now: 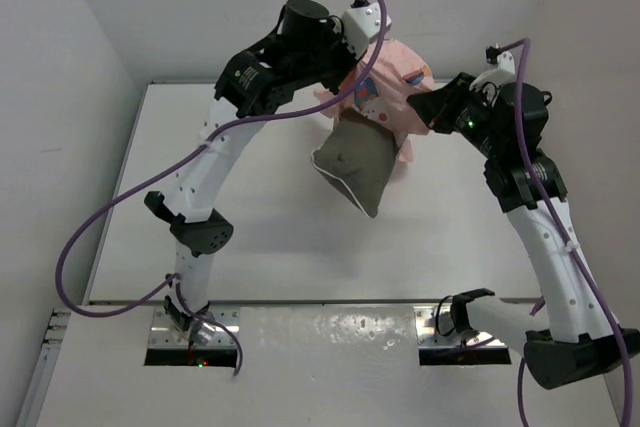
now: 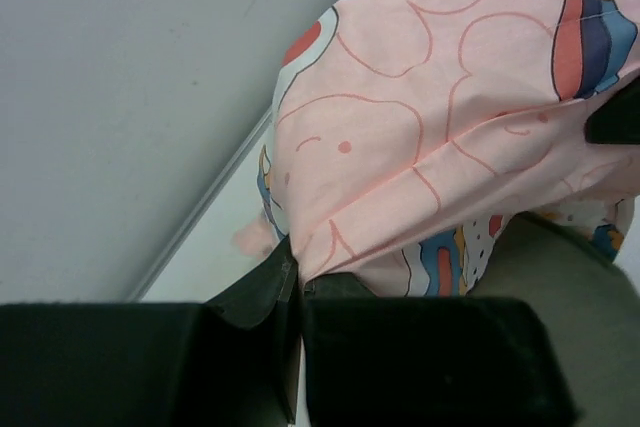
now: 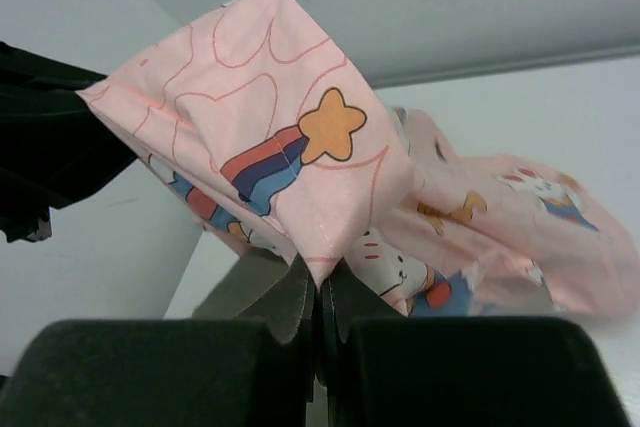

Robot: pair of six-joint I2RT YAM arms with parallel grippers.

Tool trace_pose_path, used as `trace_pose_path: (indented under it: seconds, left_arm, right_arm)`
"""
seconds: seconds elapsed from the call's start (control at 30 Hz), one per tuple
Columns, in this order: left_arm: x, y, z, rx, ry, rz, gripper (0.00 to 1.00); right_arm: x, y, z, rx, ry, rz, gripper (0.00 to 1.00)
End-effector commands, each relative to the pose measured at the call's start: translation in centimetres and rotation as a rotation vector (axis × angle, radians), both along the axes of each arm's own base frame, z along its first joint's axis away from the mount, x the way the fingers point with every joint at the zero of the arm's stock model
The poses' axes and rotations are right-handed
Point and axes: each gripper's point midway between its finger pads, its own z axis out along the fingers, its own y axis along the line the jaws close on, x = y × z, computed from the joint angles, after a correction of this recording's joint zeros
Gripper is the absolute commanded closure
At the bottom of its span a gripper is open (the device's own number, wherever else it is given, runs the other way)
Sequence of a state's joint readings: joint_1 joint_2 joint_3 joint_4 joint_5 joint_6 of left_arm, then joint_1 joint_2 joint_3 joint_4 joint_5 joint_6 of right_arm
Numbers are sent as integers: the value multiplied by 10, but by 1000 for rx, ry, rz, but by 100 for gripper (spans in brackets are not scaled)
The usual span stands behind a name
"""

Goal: Put the pillow into the pillowcase

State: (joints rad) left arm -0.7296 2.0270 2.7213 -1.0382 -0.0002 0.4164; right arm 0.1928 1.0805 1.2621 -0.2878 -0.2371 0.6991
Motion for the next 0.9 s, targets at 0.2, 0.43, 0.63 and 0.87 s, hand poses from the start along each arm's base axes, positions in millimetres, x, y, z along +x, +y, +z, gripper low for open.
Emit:
trace_pose_path:
  seconds: [0.2,0.43,0.63,0.87]
  left_arm:
    - [-5,17,48,-98,-96,35,100]
    - [5,11,11,-15,-40,32,100]
    - [-8,21,64,-125,-133,41,100]
    - [-2,26,30,-20,-73,69,100]
  right_arm:
    - [-16,0,4,-165,52,4,100]
    - [-25,-15,18,-153,-92,-79,100]
    - [-31,3,38,-164,-51,7,100]
    - [-43,0,53,-118,-183,-36,100]
